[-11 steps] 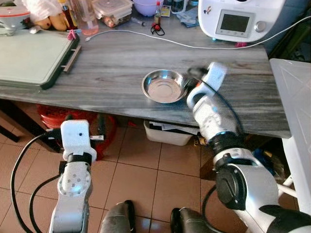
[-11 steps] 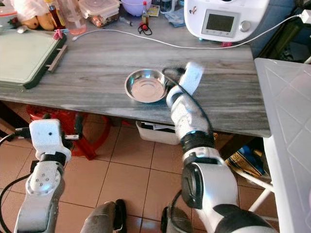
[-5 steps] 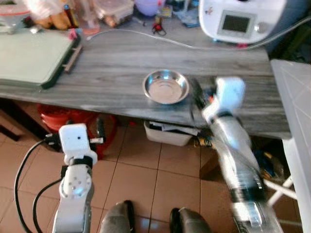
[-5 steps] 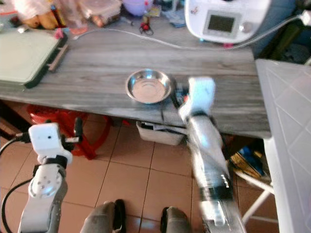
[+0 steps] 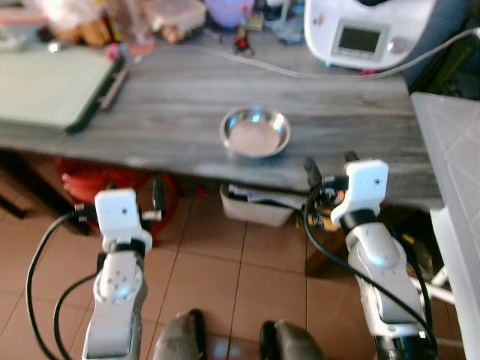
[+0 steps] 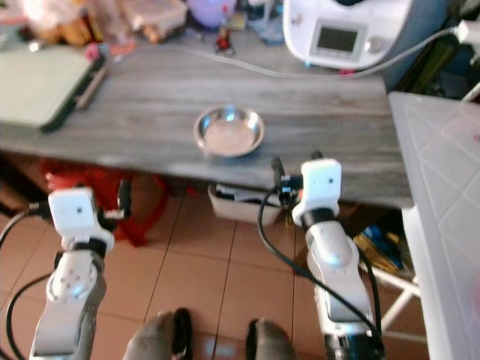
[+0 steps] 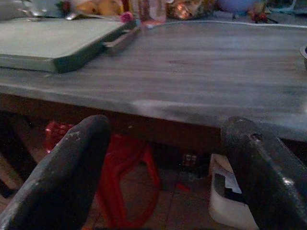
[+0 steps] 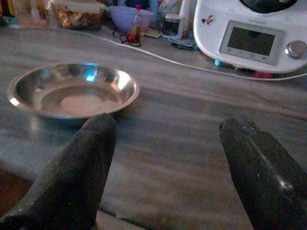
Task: Setting the table
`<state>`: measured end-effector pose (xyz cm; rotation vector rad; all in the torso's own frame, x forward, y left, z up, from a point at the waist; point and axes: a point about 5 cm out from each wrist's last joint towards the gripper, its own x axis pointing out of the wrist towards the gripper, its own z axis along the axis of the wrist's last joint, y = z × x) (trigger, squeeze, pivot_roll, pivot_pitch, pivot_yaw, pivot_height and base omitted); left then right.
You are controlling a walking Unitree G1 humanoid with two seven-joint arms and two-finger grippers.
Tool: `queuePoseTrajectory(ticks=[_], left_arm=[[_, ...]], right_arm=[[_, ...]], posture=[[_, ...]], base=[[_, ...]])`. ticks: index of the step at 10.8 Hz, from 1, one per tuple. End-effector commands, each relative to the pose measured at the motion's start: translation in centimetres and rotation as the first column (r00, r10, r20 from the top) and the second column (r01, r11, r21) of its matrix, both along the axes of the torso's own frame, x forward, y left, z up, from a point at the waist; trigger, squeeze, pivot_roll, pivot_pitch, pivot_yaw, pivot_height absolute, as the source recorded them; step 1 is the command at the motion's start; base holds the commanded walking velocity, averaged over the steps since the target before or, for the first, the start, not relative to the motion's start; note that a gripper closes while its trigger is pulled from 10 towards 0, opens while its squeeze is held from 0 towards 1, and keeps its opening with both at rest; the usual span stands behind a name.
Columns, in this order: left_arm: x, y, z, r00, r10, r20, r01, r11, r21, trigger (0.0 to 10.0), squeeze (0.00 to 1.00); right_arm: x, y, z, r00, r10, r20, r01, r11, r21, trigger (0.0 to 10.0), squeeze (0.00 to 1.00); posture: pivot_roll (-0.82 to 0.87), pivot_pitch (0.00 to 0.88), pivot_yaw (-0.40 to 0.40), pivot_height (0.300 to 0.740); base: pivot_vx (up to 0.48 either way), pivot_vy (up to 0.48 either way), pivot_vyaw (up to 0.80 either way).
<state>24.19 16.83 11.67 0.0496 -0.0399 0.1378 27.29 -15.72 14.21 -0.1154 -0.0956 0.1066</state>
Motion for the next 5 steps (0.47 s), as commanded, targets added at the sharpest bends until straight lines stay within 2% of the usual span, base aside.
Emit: queuePoseTrajectory(ticks=[1,5], left_arm=[[-0.29,0.27,-0.62,1.000,0.006,-0.021,-0.006,1.000,-0.001,10.0,0.00],[-0.21,0.23,-0.63,1.000,0.001,-0.019,-0.001,1.000,0.001,10.0,0.00]], right_arm=[[-0.24,-0.21,0.31,0.999,-0.031,0.007,0.031,0.999,-0.027,10.0,0.00],[0.02,-0.40,-0.23,0.995,-0.091,-0.039,0.090,0.996,-0.004,10.0,0.00]], posture=[[-0.01,0.076,-0.005,0.740],[-0.01,0.075,-0.003,0.740]], base=[[-0.345,0.000,0.00],[-0.349,0.000,0.00]])
